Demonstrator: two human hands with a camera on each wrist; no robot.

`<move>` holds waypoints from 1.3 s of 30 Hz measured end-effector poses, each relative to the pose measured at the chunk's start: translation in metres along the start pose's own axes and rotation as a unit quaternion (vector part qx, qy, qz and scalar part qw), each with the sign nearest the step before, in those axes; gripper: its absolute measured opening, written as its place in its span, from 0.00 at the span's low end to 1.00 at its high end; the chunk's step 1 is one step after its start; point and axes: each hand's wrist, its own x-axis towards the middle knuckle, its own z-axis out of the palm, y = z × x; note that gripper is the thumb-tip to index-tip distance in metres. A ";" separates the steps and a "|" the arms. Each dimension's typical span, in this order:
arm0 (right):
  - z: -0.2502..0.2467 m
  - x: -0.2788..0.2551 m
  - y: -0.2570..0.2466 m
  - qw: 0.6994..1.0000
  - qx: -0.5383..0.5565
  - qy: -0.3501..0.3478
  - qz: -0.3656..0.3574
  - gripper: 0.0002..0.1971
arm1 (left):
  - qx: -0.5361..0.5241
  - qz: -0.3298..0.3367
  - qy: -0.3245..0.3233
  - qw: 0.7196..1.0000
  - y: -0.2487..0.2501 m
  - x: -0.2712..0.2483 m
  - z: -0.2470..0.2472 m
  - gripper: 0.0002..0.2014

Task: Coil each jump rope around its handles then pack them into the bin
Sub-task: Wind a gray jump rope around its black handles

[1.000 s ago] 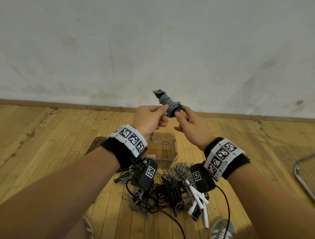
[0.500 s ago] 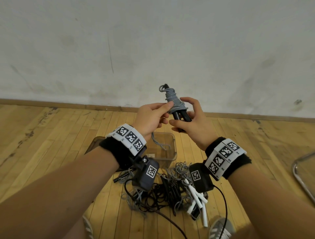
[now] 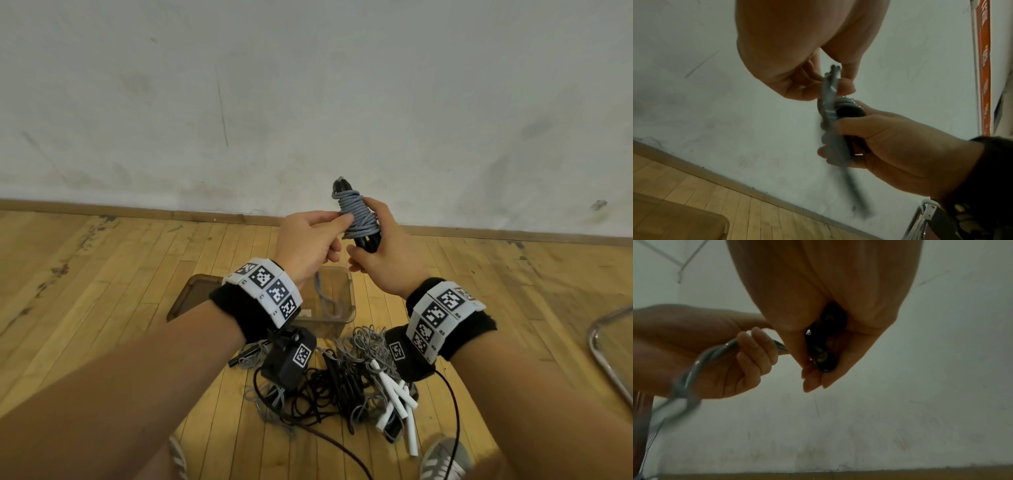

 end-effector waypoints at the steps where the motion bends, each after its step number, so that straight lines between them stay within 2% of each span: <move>1: 0.001 0.000 0.000 0.999 -0.040 0.002 -0.012 0.37 | 0.001 -0.001 0.001 1.000 0.000 0.000 0.001 0.13; 3: 0.003 -0.002 -0.004 0.996 -0.077 -0.010 -0.038 0.39 | 0.006 -0.008 0.009 1.000 0.001 0.001 0.002 0.18; 5: 0.007 -0.006 -0.007 0.996 -0.061 -0.045 -0.049 0.41 | 0.015 -0.017 0.026 0.999 0.001 0.002 0.001 0.22; 9: 0.008 -0.006 -0.012 0.991 0.054 -0.116 -0.040 0.41 | 0.024 -0.027 0.047 0.998 -0.004 0.007 -0.005 0.21; 12: 0.002 -0.005 -0.009 0.981 0.167 -0.097 0.017 0.44 | -0.013 -0.033 0.016 0.999 -0.002 0.010 -0.008 0.18; 14: 0.000 -0.004 -0.008 0.960 0.249 -0.090 0.088 0.39 | -0.034 -0.037 0.001 0.999 0.001 0.010 -0.009 0.22; 16: 0.000 -0.003 -0.008 0.947 0.282 -0.105 0.116 0.25 | -0.039 -0.037 -0.004 0.999 0.002 0.010 -0.009 0.24; 18: 0.002 -0.003 -0.008 0.952 0.272 -0.101 0.101 0.18 | -0.027 -0.037 -0.008 0.999 0.003 0.009 -0.010 0.21; 23: 0.002 0.001 -0.005 0.965 0.249 -0.046 0.067 0.31 | 0.045 -0.009 -0.022 0.999 0.004 0.004 -0.007 0.24; 30: 0.001 0.002 -0.002 0.981 0.187 -0.017 0.046 0.30 | 0.046 -0.015 -0.032 0.998 0.003 0.003 -0.005 0.25; 33: -0.004 0.003 0.002 0.988 0.148 0.021 0.047 0.31 | 0.066 0.009 -0.024 0.998 0.000 0.002 -0.004 0.18; 36: -0.006 0.003 0.005 0.994 0.101 0.021 0.036 0.39 | 0.049 -0.003 -0.012 0.999 -0.002 0.004 -0.005 0.14; 39: -0.005 0.003 0.009 0.996 0.070 0.026 0.057 0.47 | 0.018 -0.024 -0.021 0.999 0.000 0.004 -0.004 0.12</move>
